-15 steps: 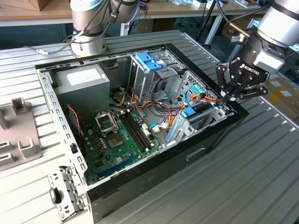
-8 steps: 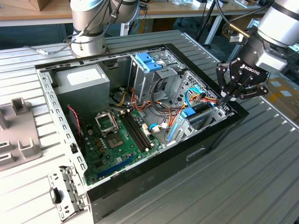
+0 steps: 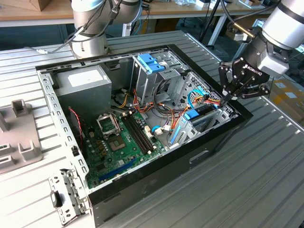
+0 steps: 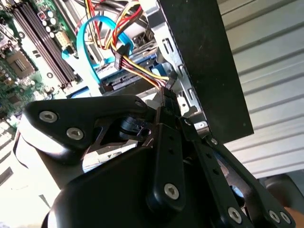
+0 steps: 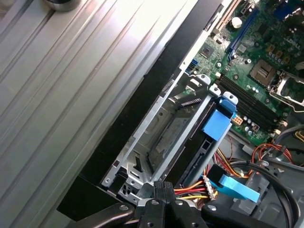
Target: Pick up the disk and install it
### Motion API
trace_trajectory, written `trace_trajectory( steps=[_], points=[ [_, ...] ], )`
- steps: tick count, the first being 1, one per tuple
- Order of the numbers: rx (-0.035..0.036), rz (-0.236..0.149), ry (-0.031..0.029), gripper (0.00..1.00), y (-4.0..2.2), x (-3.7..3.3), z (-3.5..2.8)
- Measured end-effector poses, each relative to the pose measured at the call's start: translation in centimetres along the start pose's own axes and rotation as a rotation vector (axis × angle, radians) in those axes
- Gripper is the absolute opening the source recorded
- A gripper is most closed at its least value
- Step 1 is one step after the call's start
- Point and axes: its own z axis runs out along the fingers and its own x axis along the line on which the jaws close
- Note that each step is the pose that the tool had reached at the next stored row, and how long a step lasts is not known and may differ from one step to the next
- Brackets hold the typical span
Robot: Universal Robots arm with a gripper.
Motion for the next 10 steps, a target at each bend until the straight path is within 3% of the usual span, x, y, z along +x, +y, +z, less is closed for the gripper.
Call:
trace_trajectory(
  steps=[2, 7, 8, 9, 10],
  points=[
    [0.0101, -0.001, -0.0086, 0.11, 0.0, 0.0, 0.02],
    [0.0111, -0.001, -0.0085, 0.11, 0.0, 0.0, 0.03],
    [0.0134, -0.001, -0.0069, 0.11, 0.01, 0.0, 0.04],
    [0.0211, -0.002, -0.0017, 0.11, 0.01, 0.0, 0.05],
    [0.0343, -0.003, 0.0075, 0.11, 0.0, 0.0, 0.06]
  ],
)
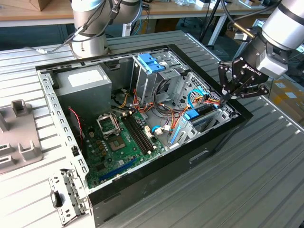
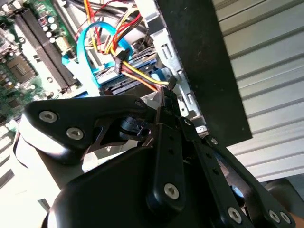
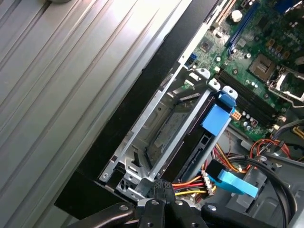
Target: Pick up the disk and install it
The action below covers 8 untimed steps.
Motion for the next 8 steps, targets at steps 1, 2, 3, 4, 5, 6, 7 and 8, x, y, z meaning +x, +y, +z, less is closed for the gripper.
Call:
trace_trajectory(
  steps=[1, 2, 3, 4, 5, 6, 7, 8],
  points=[
    [0.0081, -0.001, 0.0053, 0.11, 0.0, 0.01, 0.02],
    [0.0088, -0.001, 0.0059, 0.11, 0.0, 0.01, 0.02],
    [0.0094, -0.001, 0.0063, 0.11, -0.01, 0.01, 0.02],
    [0.01, -0.001, 0.0071, 0.11, 0.0, 0.0, 0.0],
    [0.0108, -0.001, 0.0074, 0.11, 0.0, 0.0, 0.01],
    [0.0124, -0.001, 0.0085, 0.11, 0.0, 0.0, 0.01],
    [0.0162, -0.001, 0.0111, 0.23, 0.0, 0.0, 0.01],
    [0.0176, -0.002, 0.0121, 0.36, 0.0, 0.0, 0.01]
  ],
)
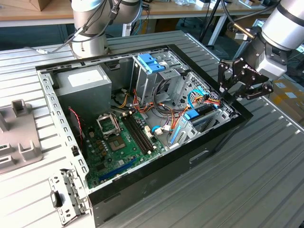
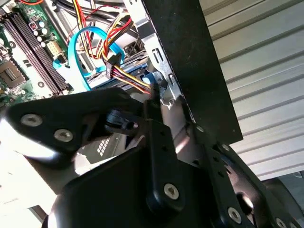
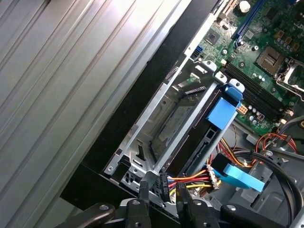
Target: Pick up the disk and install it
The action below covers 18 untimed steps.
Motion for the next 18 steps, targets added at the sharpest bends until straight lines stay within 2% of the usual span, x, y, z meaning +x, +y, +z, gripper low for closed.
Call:
trace_trajectory(
  steps=[2, 3, 5, 9, 12, 18],
  points=[
    [0.0019, 0.0, 0.0012, 0.36, 0.08, 0.12, 0.0],
    [0.0023, -0.006, -0.0001, 0.36, 0.26, 0.15, 0.4],
    [0.0019, -0.013, -0.0005, 0.36, 0.26, 0.11, 0.53],
    [-0.0022, -0.067, -0.0016, 0.36, 0.19, 0.0, 0.66],
    [-0.0022, -0.069, -0.002, 0.36, 0.07, -0.15, 0.95],
    [-0.0022, -0.069, -0.002, 0.36, 0.07, -0.14, 1.12]
  ],
)
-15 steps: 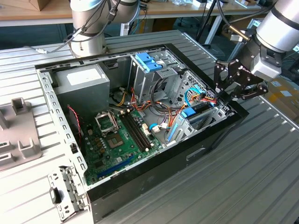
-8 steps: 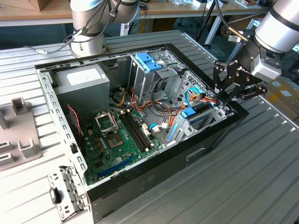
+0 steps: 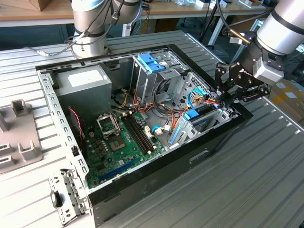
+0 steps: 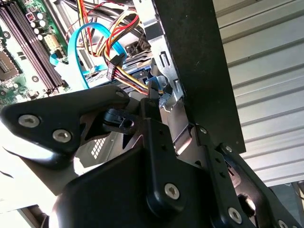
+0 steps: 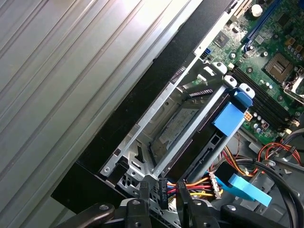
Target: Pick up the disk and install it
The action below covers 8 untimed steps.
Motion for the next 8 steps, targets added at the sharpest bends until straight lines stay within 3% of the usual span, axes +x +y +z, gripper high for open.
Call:
trace_trajectory(
  steps=[4, 6, 8],
  points=[
    [0.0002, 0.0, -0.0003, 0.35, 0.0, 0.0, 0.03],
    [0.0001, 0.0, -0.0002, 0.21, 0.0, 0.0, 0.03],
    [0.0001, 0.0, -0.0001, 0.17, 0.0, 0.0, 0.03]
  ],
)
